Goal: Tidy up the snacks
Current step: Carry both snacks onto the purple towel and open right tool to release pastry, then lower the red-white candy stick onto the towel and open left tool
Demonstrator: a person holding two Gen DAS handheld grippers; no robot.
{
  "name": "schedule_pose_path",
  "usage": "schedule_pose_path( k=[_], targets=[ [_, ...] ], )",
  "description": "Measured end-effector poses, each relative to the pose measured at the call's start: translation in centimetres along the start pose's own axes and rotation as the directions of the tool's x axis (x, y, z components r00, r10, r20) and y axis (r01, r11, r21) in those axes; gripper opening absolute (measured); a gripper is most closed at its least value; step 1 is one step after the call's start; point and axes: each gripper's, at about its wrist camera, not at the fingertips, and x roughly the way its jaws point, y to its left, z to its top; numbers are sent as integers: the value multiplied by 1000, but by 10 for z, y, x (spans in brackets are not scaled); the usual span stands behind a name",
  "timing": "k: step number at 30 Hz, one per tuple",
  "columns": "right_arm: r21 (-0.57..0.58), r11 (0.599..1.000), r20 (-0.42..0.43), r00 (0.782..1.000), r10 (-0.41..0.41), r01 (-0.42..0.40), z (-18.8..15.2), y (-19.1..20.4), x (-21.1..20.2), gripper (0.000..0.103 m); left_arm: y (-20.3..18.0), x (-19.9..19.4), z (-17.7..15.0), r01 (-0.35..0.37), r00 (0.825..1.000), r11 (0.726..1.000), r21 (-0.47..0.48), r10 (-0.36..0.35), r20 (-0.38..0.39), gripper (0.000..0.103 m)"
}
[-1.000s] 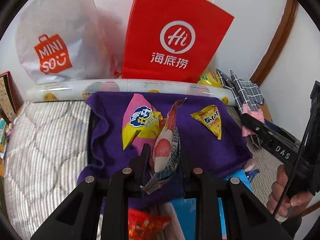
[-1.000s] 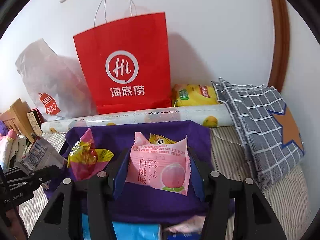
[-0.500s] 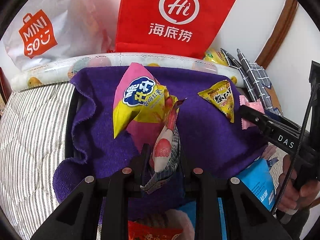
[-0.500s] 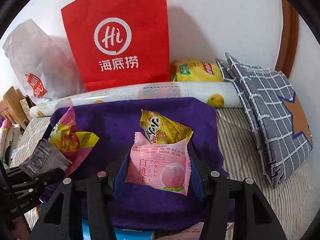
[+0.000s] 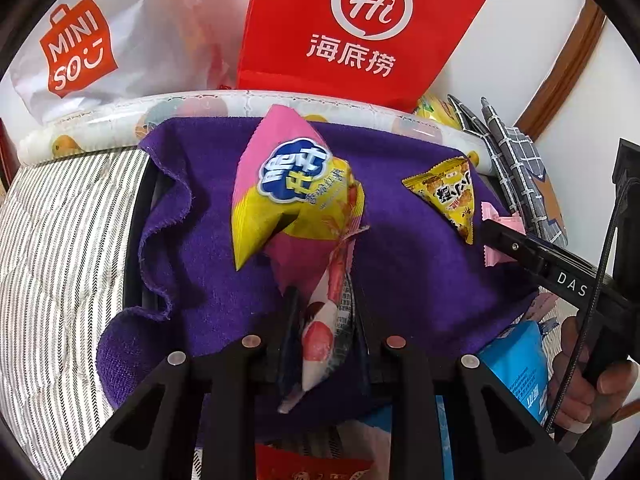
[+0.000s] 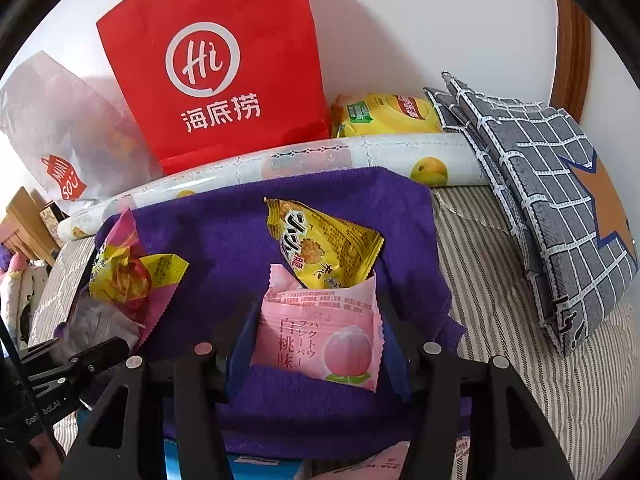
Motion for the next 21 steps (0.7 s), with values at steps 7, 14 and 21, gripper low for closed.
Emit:
schedule_pose_path(
  k=[7,14,21],
  targets=[
    [-5,1000,3,1000,11,-11,0,2,-1,58,2,-1,0,7,1000,1000,-8,-7,1,24],
    [11,999,34,998,51,-51,0,0,-8,68,5,-4,1,10,1000,1000,-17,-10,4,25],
    [-22,998,84,995,54,-52,1,9,-20,76,3,-12,4,12,999,1000,-9,-12,34,49]
  ],
)
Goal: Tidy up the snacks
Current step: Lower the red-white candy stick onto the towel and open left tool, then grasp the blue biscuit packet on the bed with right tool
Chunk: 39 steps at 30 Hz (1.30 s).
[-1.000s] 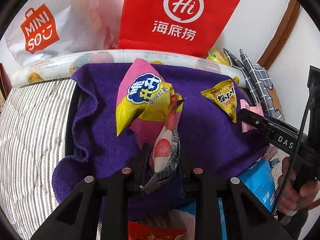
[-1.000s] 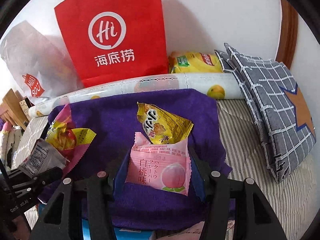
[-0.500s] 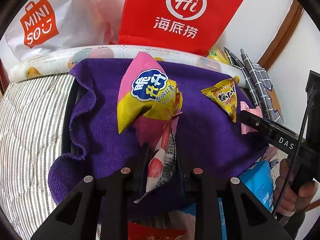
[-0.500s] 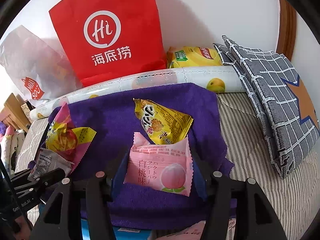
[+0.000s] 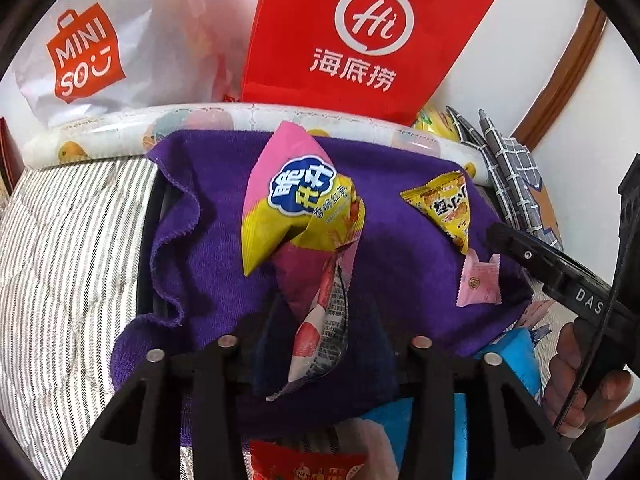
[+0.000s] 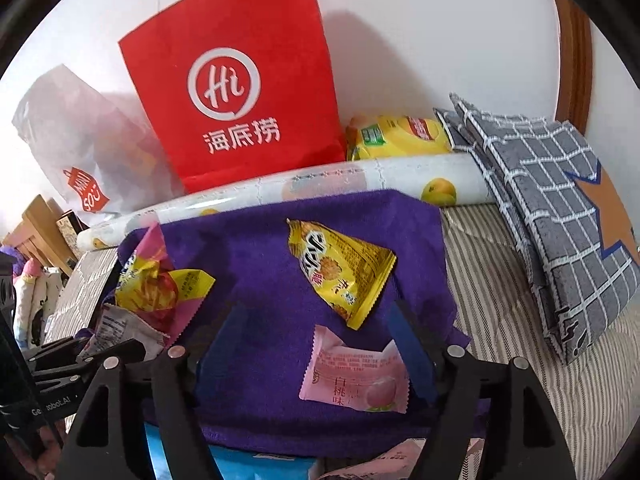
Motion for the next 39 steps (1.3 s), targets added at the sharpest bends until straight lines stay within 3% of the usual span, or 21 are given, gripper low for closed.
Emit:
schedule_pose_path(
  k=[3,9,13,22,25,31,39],
  targets=[
    [-16,1000,7,1000,-14,14,0,5,-3,77,0,-3,2,7,1000,1000,-7,-7,6,59],
    [0,1000,12,1000,-25,25,-4,9,-16,77,4,-11,6,3,1000,999,-47,-2,13,66],
    [-6,999,68,997,-31,31,-12,9,-42,77,5,-30,8,1,998,999,-55,2,56,73],
    [-82,984,109,983,-150,159,-37,5,-89,77,-5,-66,-9,9,997,1000,-22,-7,77,77],
    [-26,969,133,962,-239,244,-47,-6,-99,77,-3,-77,-17,-11,998,1000,-15,12,66,77],
    [83,981,53,982,-182,177,-65,-43,-108,77,6,-95,-31,3,999,999,-34,-1,53,77],
    [61,988,24,989,-147,145,-85,-45,-105,77,4,-103,-47,-3,999,1000,-23,4,46,77]
  ],
)
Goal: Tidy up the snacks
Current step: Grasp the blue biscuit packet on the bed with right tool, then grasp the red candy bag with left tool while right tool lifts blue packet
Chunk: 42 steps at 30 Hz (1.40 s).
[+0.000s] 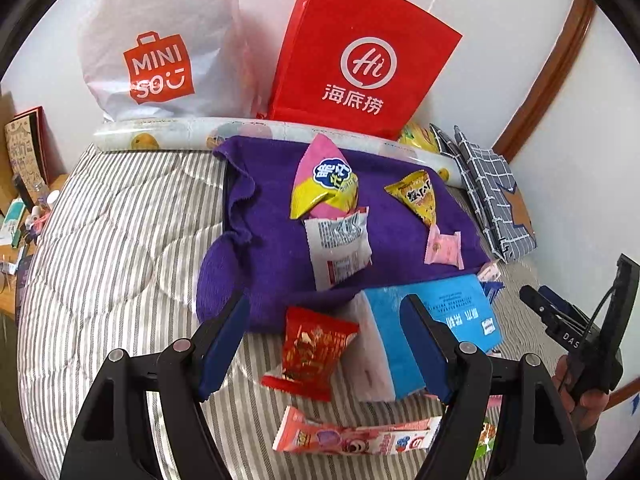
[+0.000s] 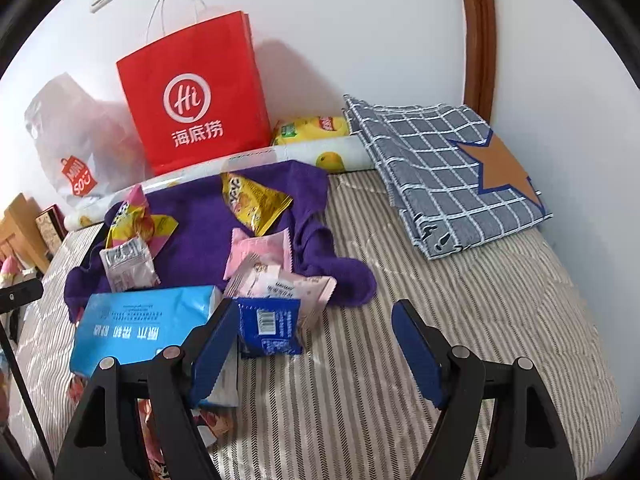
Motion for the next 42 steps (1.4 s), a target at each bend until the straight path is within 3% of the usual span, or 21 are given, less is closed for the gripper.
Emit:
schedule_pose_path(
  k=[9,16,19,22,26,27,28,35,42],
  targets=[
    [13,997,-66,995,74,-73,-5,1,36,77,8,-2,-13,-20,1000,1000,-1,20,-12,77],
    [112,980,-108,978,178,-166,-4,-13,61,76,22,3,-19,-26,999,999,-37,25,-31,77],
    [114,977,-111,976,190,-177,-2,-11,64,68,22,7,-21,-25,999,999,-39,23,-40,77],
    [96,980,-128,974,188,-177,-2,-7,68,44,20,10,-22,-24,999,999,-39,22,-49,77],
    [79,982,-122,976,183,-174,-4,-7,61,39,17,10,-25,-24,998,999,-30,23,-51,77],
    [75,983,-116,978,175,-167,-4,-7,57,36,17,9,-26,-26,998,999,-28,24,-51,77],
    [69,985,-112,979,168,-161,-4,-8,53,25,17,8,-27,-29,998,999,-26,27,-51,77],
    [51,992,-117,985,124,-118,-13,-18,23,13,23,-3,-32,-29,999,999,-46,28,-40,77],
    [53,991,-143,981,133,-126,-28,-21,16,20,25,-8,-38,-20,999,998,-61,18,-36,77]
  ],
)
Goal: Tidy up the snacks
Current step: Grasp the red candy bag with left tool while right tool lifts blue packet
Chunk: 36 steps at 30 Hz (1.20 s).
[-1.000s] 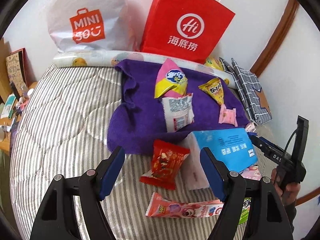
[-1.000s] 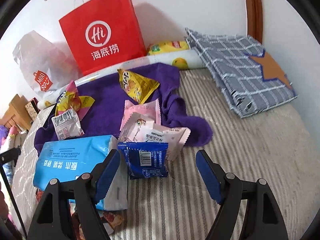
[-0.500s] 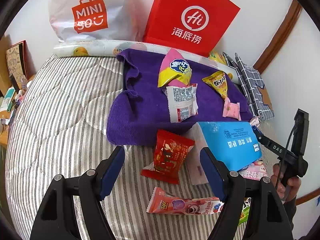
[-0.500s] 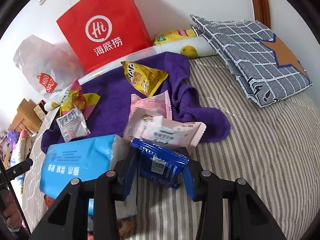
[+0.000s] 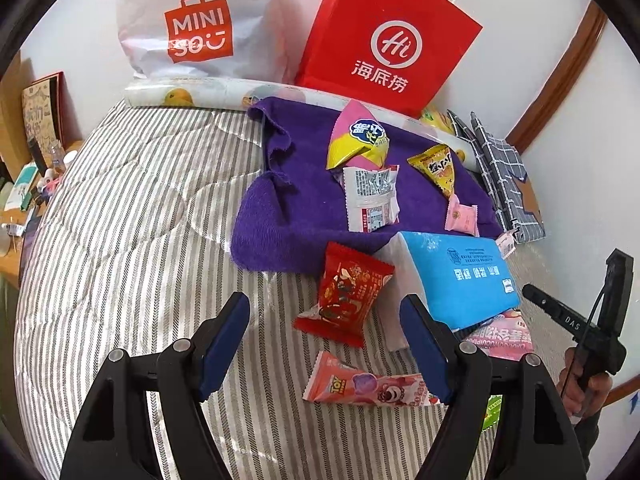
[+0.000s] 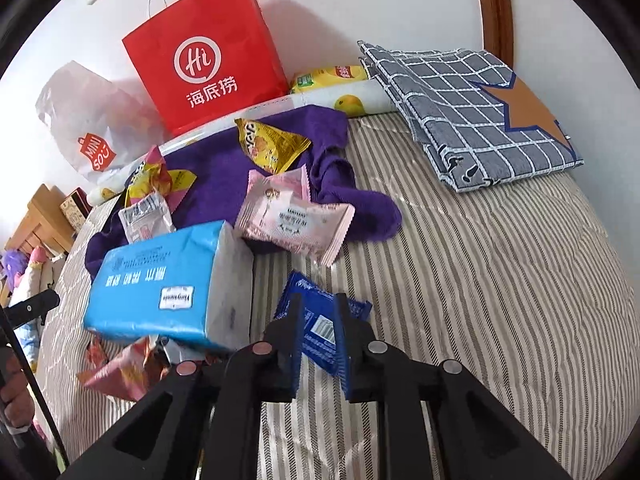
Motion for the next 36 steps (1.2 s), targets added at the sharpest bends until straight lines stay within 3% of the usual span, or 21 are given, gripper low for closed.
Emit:
schedule_pose_path(
  k=[4,9,11,15,18,29,36],
  targets=[
    [-18,1000,9,1000,-21,21,-3,2,13,51,-4,-5,-4,4,1000,1000,12,-4,3,77],
    [-21,999,-29,999,-45,45,-9,0,36,57,-4,-12,-9,-12,1000,1000,28,12,12,77],
    [-37,997,-7,998,-63,62,-10,3,38,60,-2,-12,-10,-23,1000,999,25,23,7,77],
    [-70,991,9,994,-110,111,-8,10,42,60,0,-8,-11,-26,1000,1000,12,26,-2,77],
    [-106,983,26,989,-145,147,-10,14,44,53,-4,-5,-11,-23,1000,1000,19,24,-6,77],
    [-132,980,27,989,-149,151,-18,-1,30,52,-18,27,-12,-51,996,995,83,56,-63,77],
    [-119,981,-6,988,-157,155,-19,-16,24,58,-26,50,-7,-100,990,989,110,110,-87,77]
  ],
)
